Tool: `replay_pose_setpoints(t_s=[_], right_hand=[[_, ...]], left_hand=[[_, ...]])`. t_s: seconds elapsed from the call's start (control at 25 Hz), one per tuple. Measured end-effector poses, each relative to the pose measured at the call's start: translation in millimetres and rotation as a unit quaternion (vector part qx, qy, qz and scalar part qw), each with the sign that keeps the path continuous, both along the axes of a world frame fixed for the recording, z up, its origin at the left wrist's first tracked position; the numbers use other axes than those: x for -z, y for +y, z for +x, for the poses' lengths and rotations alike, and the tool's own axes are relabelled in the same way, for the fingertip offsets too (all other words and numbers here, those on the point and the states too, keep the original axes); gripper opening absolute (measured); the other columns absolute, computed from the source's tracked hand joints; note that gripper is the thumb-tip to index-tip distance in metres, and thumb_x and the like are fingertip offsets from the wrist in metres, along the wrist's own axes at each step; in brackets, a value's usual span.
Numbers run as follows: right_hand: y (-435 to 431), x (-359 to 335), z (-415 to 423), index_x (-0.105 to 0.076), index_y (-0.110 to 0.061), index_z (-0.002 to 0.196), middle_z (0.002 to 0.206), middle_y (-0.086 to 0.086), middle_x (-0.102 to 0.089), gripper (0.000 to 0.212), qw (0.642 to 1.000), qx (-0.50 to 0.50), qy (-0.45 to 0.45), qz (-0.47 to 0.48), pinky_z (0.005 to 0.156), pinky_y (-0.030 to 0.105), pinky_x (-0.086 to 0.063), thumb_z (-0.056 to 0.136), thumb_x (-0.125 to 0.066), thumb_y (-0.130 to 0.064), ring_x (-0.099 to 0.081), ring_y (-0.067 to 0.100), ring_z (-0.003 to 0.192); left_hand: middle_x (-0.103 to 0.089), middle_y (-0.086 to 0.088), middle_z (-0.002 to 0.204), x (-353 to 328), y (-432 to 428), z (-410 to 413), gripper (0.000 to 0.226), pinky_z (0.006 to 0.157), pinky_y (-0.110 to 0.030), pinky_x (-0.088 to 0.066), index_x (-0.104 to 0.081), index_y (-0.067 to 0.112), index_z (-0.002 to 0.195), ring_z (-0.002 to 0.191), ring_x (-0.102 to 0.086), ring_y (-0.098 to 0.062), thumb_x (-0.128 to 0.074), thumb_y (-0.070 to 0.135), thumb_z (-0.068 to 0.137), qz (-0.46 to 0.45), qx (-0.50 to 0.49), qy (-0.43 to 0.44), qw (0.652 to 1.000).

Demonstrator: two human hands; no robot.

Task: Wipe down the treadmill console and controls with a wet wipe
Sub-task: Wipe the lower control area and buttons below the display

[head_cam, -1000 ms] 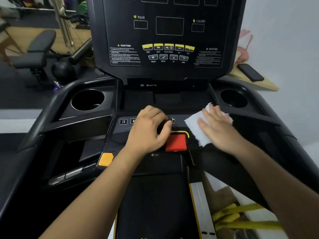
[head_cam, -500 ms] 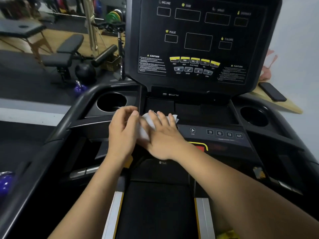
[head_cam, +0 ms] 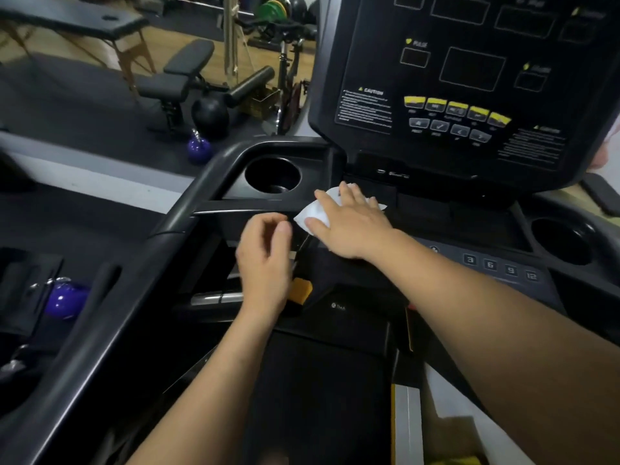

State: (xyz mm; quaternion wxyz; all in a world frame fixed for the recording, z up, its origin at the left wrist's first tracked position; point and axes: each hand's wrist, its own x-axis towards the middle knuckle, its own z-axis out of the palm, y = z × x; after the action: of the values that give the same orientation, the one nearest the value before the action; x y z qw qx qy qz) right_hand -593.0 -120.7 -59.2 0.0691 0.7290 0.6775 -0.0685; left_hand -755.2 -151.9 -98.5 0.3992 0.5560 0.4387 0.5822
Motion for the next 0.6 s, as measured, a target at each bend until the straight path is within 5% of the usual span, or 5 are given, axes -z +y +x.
replay_pose_setpoints(t_s=[0.2,0.4,0.48,0.6], right_hand=[[-41.2,5.7,-22.1,-0.026,-0.026,0.149,0.162,0.012,-0.002,0.066,0.993,-0.065,-0.022,0.092,0.117,0.052,0.004,0.094,-0.017,-0.062,0.012,0.025,0.147],[-102.7,23.3,-59.9,-0.056,-0.013,0.127,0.140,0.010,-0.047,0.057,0.953,-0.286,-0.037,0.092,0.118,0.053,-0.007,0.092,-0.034,-0.052,-0.028,0.026,0.140],[-87.9,15.2,-48.0,-0.056,-0.017,0.127,0.136,0.004,-0.048,0.051,0.950,-0.296,-0.039,0.086,0.120,0.047,-0.003,0.095,-0.032,-0.050,-0.034,0.021,0.136],[-54.3,0.1,-12.6,-0.033,-0.028,0.146,0.157,0.000,-0.023,0.053,0.975,-0.197,-0.047,0.094,0.119,0.041,0.005,0.099,-0.022,-0.051,-0.008,0.016,0.147]], left_hand=[[-0.066,0.003,0.087,3.8,-1.4,-6.6,0.027,0.075,-0.030,-0.050,-0.064,0.017,0.092,0.084,-0.065,-0.018,-0.045,0.035,0.091,-0.009,-0.005,-0.028,1.000],[-0.061,0.008,0.068,7.3,1.2,-7.7,0.029,0.063,-0.020,-0.046,-0.063,0.019,0.083,0.065,-0.058,-0.008,-0.041,0.036,0.091,-0.045,-0.009,-0.072,0.996],[-0.062,0.006,0.068,7.4,-0.1,-8.0,0.026,0.062,-0.026,-0.048,-0.063,0.021,0.081,0.065,-0.059,-0.011,-0.042,0.033,0.092,-0.028,-0.003,-0.043,0.999],[-0.064,0.004,0.074,8.2,-0.5,-7.9,0.021,0.068,-0.037,-0.052,-0.062,0.021,0.081,0.073,-0.063,-0.017,-0.046,0.026,0.093,0.004,0.009,0.026,1.000]])
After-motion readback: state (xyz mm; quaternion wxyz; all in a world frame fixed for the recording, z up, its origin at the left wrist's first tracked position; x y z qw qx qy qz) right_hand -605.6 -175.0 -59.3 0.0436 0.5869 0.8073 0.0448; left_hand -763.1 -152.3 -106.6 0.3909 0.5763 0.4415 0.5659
